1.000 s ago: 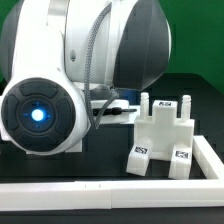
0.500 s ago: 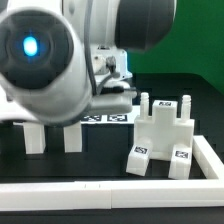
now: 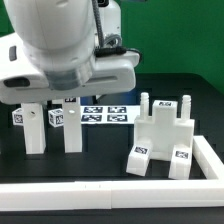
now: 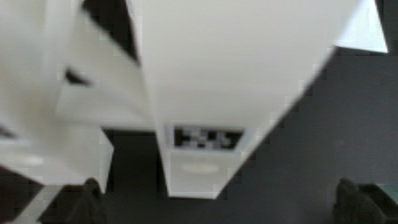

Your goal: Assemble chair

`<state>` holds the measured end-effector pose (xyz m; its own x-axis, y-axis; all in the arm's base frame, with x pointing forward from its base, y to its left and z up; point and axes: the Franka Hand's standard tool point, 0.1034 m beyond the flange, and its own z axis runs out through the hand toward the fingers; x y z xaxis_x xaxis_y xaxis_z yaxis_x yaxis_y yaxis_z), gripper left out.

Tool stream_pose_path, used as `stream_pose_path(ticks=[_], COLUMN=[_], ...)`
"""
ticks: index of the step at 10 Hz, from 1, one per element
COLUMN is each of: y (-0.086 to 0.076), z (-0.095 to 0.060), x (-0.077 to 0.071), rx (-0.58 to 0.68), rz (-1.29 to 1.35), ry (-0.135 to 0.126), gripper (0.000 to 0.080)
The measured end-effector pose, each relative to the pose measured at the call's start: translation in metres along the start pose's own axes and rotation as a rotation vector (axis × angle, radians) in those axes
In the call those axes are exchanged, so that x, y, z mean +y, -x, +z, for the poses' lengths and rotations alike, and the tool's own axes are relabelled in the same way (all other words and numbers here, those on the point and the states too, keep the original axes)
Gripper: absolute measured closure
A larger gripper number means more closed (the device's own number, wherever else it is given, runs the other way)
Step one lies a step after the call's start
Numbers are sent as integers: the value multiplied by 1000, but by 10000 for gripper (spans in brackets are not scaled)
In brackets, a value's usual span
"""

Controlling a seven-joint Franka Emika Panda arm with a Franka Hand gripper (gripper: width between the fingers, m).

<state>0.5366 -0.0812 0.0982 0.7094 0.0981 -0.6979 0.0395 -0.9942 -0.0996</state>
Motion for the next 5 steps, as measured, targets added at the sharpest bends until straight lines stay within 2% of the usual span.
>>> stream_pose_path(ticks=[1, 2, 3, 4, 5], y=[-1, -3, -5, -6, -3], z=[-5, -10, -14, -17, -19], x=[5, 9, 15, 22, 29], rx=[-8, -9, -9, -14, -17], rz=[-7, -24, -33, -36, -45], ry=[-16, -78, -157, -204, -293], gripper=[150, 150, 150, 150, 150])
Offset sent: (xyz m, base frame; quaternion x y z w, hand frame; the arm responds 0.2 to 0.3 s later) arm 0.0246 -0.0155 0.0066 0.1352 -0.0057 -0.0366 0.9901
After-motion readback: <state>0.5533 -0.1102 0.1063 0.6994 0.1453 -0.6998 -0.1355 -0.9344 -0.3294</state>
